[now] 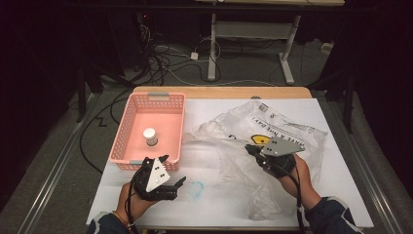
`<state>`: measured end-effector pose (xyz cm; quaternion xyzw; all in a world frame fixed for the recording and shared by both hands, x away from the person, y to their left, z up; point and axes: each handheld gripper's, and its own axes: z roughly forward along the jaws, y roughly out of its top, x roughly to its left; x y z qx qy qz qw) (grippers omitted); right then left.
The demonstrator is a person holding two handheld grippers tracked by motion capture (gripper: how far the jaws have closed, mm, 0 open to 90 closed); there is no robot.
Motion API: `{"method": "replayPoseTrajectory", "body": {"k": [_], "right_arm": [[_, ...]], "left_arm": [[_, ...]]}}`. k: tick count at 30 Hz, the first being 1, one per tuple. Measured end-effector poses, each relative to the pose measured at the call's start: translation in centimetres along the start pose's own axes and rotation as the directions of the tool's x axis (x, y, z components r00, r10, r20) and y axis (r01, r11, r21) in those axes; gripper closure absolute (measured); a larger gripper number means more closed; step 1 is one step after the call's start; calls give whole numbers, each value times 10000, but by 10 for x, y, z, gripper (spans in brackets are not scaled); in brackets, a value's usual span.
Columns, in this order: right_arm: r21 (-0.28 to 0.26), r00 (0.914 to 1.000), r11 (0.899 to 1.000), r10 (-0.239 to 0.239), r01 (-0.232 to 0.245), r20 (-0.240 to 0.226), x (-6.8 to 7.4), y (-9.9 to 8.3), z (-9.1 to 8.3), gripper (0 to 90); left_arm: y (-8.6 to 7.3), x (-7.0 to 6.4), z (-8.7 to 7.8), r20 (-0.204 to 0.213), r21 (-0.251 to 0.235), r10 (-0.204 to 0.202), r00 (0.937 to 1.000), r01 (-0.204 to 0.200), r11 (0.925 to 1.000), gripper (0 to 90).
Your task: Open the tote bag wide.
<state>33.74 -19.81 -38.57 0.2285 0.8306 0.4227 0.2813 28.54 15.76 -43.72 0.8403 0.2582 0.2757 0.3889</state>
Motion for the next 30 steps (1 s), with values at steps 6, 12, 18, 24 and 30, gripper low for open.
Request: {"method": "replayPoseTrajectory", "body": {"k": [6,12,18,24,30], "right_arm": [[-928,9971,9956,-30,101,766,-7,16,-11,900],[-1808,9892,9823,-219,483,1451,-10,30,-28,900],[-1981,9894,9791,-164,451,1441,-12,35,-35,900],[-1844,9970,9829,117,26,765,-14,35,-42,900],[-1896,9980,9819,141,-21,620,-13,35,-46,900]], "left_arm": [[0,4,-2,-109,-86,-97,9999,96,9999,151],[0,5,-4,-254,-121,-117,9996,114,9999,151],[2,6,-6,-410,-192,-86,9991,78,9998,151],[3,12,-14,-761,-424,-230,9968,199,9989,151],[6,21,-20,-1147,-578,-385,9927,320,9978,151]]}}
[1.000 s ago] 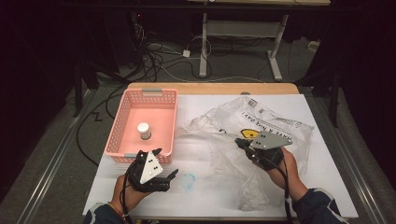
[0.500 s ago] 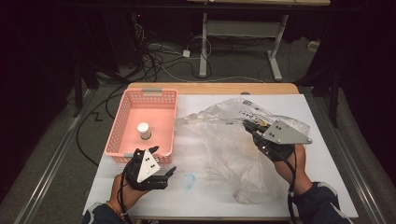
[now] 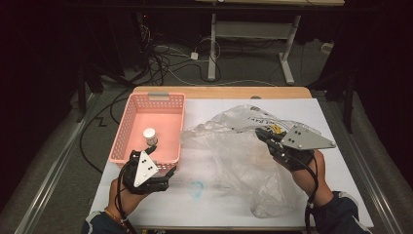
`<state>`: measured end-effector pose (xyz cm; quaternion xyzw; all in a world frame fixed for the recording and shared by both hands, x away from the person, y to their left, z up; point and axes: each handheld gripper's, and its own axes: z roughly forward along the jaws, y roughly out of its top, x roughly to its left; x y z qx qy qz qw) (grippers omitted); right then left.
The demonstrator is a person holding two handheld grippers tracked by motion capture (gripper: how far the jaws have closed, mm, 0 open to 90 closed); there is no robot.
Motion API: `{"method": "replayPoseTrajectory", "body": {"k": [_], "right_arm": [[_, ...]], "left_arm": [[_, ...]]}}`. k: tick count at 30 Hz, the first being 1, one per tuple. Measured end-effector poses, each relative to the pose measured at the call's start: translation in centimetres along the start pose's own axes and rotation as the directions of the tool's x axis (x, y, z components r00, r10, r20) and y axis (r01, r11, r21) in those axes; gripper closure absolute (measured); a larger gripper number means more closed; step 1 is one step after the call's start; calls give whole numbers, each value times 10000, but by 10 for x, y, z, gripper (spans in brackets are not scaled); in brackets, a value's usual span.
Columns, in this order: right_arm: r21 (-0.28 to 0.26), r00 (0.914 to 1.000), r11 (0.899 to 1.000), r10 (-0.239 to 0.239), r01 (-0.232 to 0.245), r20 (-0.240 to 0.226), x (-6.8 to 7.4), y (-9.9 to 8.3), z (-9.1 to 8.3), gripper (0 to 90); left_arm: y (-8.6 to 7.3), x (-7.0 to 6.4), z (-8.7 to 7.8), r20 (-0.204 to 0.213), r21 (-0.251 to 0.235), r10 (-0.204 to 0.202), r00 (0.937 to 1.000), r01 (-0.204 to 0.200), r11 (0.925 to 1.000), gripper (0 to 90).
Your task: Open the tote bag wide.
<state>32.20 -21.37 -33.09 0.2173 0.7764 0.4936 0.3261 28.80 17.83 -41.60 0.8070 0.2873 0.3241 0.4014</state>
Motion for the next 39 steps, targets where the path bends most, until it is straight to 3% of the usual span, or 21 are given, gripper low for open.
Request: {"method": "replayPoseTrajectory", "body": {"k": [4,13,16,18,22,25,26,27,29,30,31,32,33,34,35,36,37,38,39], "right_arm": [[13,10000,10000,30,-30,-27,-1,-1,0,900],[235,9998,9997,-88,91,-155,1,-5,5,900],[209,9998,9997,-85,89,-168,-1,-5,3,900],[185,9998,9998,-15,18,-180,-1,-5,2,900],[184,9998,9998,-50,53,-183,-1,-5,3,900],[163,9998,9998,-86,89,-192,0,-5,2,900],[131,9998,9999,-104,106,-163,-1,-4,1,900],[90,9998,9999,-88,90,-183,-2,-3,1,900],[59,9998,10000,-59,60,-174,-3,-3,0,900],[44,9998,10000,-80,81,-164,-3,-3,-1,900],[35,9998,9999,-105,106,-170,-3,-3,-1,900],[35,9998,9999,-105,106,-170,-3,-3,-1,900],[66,9998,9999,-84,85,-198,-3,-3,-1,900],[69,9998,9999,-76,77,-197,-3,-4,-1,900],[60,9997,9999,-135,136,-194,-3,-4,0,900],[60,9997,9999,-135,136,-194,-3,-4,0,900],[103,9996,9998,-147,150,-253,-2,-4,1,900],[120,9995,9998,-143,146,-271,-1,-5,2,900],[153,9995,9998,-135,139,-291,-1,-5,2,900]], "left_arm": [[5,13,-3,-202,-75,-316,9993,314,9995,151],[14,52,-1,-574,851,-808,9951,855,9927,151],[20,61,6,-458,1456,-591,9972,652,9872,151],[27,70,14,-409,1931,-466,9981,536,9797,151],[37,92,35,-174,2755,-565,9983,591,9595,151],[38,105,56,-27,3490,-581,9983,554,9355,172],[36,110,63,222,3678,-914,9956,769,9267,182],[34,113,70,341,3998,-1084,9935,859,9126,191],[30,120,83,183,4533,-1143,9933,937,8864,205],[25,126,93,170,4867,-1305,9913,1058,8672,210],[25,126,93,170,4867,-1305,9913,1058,8672,210],[23,128,97,42,5049,-1376,9905,1166,8553,210],[17,130,104,243,5304,-1577,9872,1210,8391,248],[17,130,104,243,5304,-1577,9872,1210,8391,274],[12,132,109,243,5508,-1809,9832,1379,8232,274],[12,132,109,243,5508,-1809,9832,1379,8232,291],[9,134,112,285,5575,-1928,9808,1445,8175,307],[6,136,115,227,5696,-2073,9780,1578,8066,311],[6,136,115,227,5696,-2073,9780,1578,8066,320]]}}
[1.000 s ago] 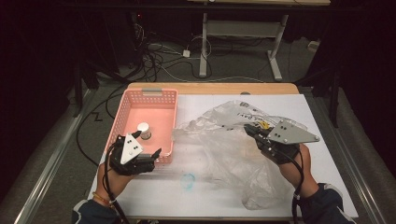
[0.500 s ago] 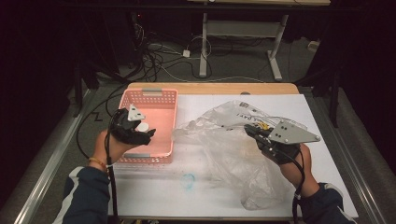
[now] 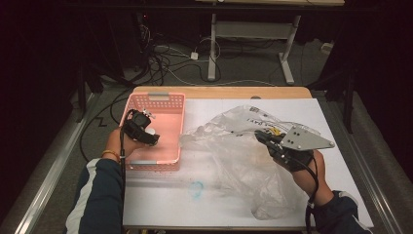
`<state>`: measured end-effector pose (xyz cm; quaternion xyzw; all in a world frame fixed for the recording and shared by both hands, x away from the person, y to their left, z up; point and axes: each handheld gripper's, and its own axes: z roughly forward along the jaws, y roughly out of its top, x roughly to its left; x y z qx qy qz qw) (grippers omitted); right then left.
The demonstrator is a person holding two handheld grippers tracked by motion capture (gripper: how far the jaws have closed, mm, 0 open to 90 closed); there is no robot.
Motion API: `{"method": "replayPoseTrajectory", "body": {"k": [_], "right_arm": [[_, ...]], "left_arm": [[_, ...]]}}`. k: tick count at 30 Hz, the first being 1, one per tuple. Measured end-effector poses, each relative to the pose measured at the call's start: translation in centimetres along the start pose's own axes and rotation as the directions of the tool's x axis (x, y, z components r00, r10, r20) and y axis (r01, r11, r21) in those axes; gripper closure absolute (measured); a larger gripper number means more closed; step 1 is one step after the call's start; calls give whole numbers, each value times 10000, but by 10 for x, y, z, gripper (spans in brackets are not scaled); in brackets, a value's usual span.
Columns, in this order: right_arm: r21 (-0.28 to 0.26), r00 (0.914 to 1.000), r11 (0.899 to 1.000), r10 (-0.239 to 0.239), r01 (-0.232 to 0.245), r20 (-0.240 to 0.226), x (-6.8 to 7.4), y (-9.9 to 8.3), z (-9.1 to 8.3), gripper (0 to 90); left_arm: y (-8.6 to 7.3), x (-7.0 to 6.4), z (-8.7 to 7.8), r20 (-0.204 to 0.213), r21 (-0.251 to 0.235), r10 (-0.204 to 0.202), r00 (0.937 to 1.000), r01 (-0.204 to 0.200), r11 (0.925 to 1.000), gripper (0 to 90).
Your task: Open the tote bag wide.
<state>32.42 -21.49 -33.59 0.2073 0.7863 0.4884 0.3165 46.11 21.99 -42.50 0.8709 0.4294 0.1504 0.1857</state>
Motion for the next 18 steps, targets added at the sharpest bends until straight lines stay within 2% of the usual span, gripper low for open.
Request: {"method": "replayPoseTrajectory", "body": {"k": [2,5,8,18], "right_arm": [[19,10000,10000,-53,53,-49,1,0,1,900],[31,9999,10000,-91,91,-71,3,0,2,900],[49,9999,10000,-75,75,-130,3,-1,3,900],[100,9999,9999,-55,57,-122,2,-2,6,900]], "left_arm": [[3,-2,4,-25,124,249,9997,-249,9996,346],[4,-3,8,-33,363,311,9995,-309,9989,423],[4,-1,8,17,313,134,9999,-135,9994,463],[4,-2,9,-25,325,267,9996,-266,9991,475]]}}
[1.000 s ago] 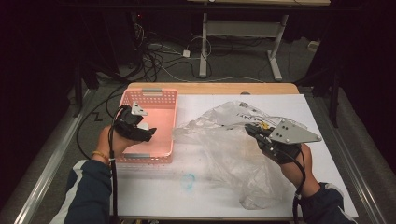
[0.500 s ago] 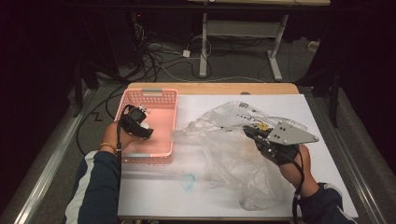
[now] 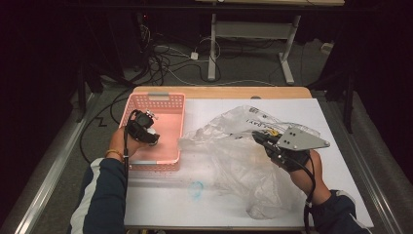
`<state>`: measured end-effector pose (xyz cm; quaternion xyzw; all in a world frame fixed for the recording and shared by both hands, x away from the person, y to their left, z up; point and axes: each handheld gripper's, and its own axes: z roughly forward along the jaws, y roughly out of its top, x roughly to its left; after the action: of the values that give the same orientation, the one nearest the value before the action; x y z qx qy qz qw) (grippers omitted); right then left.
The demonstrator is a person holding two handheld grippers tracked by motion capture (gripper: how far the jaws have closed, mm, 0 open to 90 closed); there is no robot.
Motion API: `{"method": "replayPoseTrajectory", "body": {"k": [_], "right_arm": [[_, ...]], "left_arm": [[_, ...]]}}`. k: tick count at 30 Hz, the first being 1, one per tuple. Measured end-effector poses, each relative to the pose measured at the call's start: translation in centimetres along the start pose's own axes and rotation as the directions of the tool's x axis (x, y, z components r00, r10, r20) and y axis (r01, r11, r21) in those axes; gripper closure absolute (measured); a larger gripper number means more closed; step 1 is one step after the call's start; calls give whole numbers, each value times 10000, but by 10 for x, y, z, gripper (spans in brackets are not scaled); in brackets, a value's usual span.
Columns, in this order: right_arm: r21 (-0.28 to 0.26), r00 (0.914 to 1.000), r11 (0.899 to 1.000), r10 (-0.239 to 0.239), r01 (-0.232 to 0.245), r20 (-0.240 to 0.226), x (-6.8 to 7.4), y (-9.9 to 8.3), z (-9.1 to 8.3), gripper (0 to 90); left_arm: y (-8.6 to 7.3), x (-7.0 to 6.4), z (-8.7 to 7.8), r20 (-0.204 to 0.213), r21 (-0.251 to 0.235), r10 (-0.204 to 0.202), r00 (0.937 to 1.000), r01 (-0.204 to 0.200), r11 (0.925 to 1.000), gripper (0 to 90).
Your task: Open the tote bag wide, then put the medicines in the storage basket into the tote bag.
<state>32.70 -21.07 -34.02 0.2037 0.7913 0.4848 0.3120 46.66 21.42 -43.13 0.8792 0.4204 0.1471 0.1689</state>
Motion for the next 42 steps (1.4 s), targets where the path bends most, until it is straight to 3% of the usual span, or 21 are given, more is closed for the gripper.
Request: {"method": "replayPoseTrajectory", "body": {"k": [9,14,17,18,20,25,29,34,36,37,38,42], "right_arm": [[26,9999,10000,-6,5,130,-1,-1,1,900],[23,10000,10000,29,-29,56,-1,-1,3,900],[48,10000,10000,19,-20,83,-2,-2,4,900],[63,10000,10000,32,-33,73,-2,-2,4,900],[67,10000,10000,-5,5,74,-2,-2,4,900],[118,9999,9999,-15,13,142,-1,-5,3,900],[34,9997,10000,-2,1,257,-2,-4,3,900],[68,9994,10000,27,-30,339,-2,-4,5,900],[7,9989,10000,61,-61,471,-2,-5,6,900],[18,9986,9999,110,-111,526,-2,-6,6,900],[6,9981,10000,78,-78,606,-2,-5,7,900],[-198,9948,9998,-24,44,1019,-3,-2,4,900]], "left_arm": [[1,-3,-3,-240,-147,213,9995,-216,9997,477],[0,-5,-8,-212,-562,144,9997,-156,9983,478],[-2,-8,-13,-437,-1040,137,9990,-182,9944,478],[-3,-10,-19,-585,-1478,93,9982,-179,9889,478],[-4,-12,-22,-579,-1728,68,9983,-167,9848,478],[-12,-22,-37,-666,-2972,-4,9978,-194,9546,479],[-18,-29,-50,-761,-3618,36,9971,-310,9318,479],[-29,-43,-75,-667,-4528,223,9975,-502,8902,479],[-34,-53,-86,-672,-4970,512,9964,-780,8643,479],[-37,-62,-93,-709,-5086,752,9946,-1009,8550,479],[-40,-70,-98,-674,-5099,903,9936,-1121,8529,479],[-48,-95,-114,-667,-5543,1523,9861,-1636,8161,479]]}}
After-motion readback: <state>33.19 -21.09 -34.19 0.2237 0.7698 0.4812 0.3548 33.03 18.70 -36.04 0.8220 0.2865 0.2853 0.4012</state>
